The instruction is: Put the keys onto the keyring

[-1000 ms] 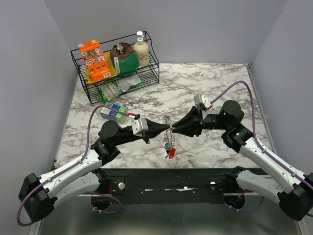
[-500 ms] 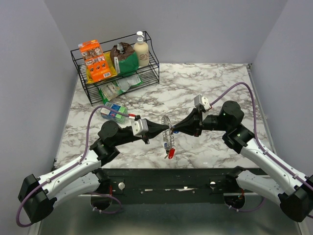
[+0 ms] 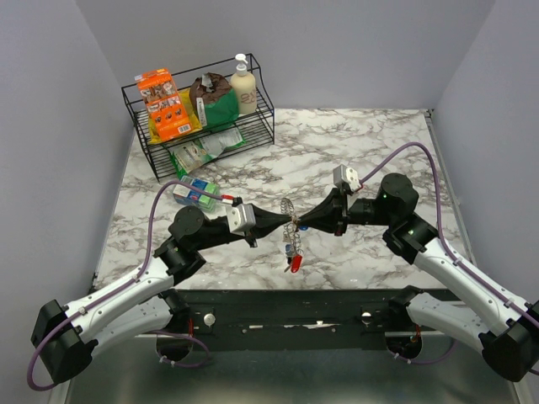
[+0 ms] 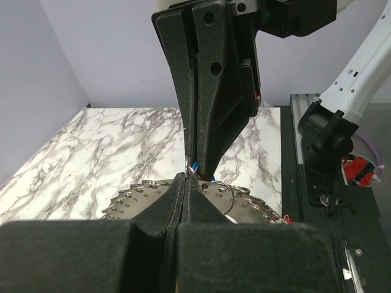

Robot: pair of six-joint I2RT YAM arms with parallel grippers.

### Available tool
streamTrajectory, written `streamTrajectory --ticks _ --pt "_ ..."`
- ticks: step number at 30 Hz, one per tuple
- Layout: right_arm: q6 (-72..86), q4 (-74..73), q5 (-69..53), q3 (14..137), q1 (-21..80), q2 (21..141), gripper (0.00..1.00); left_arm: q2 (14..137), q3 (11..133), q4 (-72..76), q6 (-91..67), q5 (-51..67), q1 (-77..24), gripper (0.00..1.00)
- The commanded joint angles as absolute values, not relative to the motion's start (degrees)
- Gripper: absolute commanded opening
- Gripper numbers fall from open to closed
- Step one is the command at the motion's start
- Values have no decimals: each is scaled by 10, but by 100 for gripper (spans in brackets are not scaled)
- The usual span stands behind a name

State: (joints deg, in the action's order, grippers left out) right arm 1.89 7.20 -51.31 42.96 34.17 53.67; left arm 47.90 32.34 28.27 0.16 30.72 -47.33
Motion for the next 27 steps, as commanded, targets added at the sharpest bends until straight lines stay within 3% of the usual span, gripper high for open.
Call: streamTrajectory --ticks 1,27 --pt "4 54 -499 421 345 539 4 468 349 323 2 330 -472 0" --pt "-13 26 -523 430 345 572 1 458 356 314 4 346 -472 0"
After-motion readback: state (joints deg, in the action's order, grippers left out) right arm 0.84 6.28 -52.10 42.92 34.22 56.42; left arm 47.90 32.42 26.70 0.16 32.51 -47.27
